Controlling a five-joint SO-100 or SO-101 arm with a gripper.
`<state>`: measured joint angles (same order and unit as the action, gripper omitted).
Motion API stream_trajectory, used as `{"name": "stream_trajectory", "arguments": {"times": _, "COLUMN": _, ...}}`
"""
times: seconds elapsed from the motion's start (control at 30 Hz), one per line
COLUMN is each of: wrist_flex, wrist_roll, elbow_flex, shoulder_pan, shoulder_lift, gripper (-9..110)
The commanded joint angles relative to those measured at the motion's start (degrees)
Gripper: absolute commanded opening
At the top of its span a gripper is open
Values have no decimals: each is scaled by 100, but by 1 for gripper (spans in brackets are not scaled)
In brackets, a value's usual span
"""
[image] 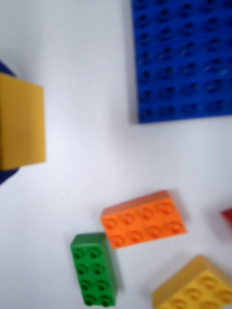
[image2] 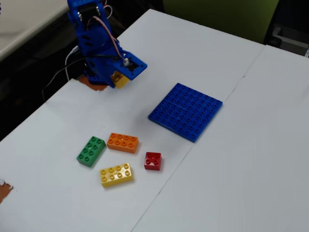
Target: Pick up the 2x2 yellow block and go up the 8x8 blue block.
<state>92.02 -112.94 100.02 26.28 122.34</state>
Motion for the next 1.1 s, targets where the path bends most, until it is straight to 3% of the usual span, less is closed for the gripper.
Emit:
{"name": "stream_trajectory", "arguments": {"times": 0.0, "wrist_flex": -492, "wrist_roll": 1670, "elbow_flex": -281, "shoulder_pan": -1081, "shoulder_lift": 536, "gripper": 1}}
{"name": "stream_trajectory", "arguments": {"times": 0.2, "wrist_flex": -1775, "wrist_roll": 3463, "elbow_flex": -290, "shoulder_pan": -2232, "shoulder_lift": 1125, "gripper": 0}}
{"name": "stream_trajectory", "arguments": {"times": 0.43, "wrist_flex": -2417, "wrist_roll": 3313, "elbow_flex": -308, "shoulder_pan": -2549, "shoulder_lift": 1591, "gripper": 0}}
{"name": "stream_trajectory", "arguments": {"times": 0.67, "wrist_flex": 176, "wrist_roll": 3041, "elbow_flex": -4421, "shoulder_pan": -2470, "shoulder_lift": -158, "gripper": 0}}
{"name": "stream_trajectory", "arguments": {"times": 0.83, "wrist_flex": 773, "wrist_roll": 2777, "elbow_flex": -6064, "shoulder_pan": -2558, "shoulder_lift": -1283, "gripper": 0}}
{"name": "stream_trajectory", "arguments": {"times": 1.07, "wrist_flex": 668, "wrist_roll": 2777, "elbow_flex": -6996, "shoulder_pan": -2795, "shoulder_lift": -2813, "gripper": 0}}
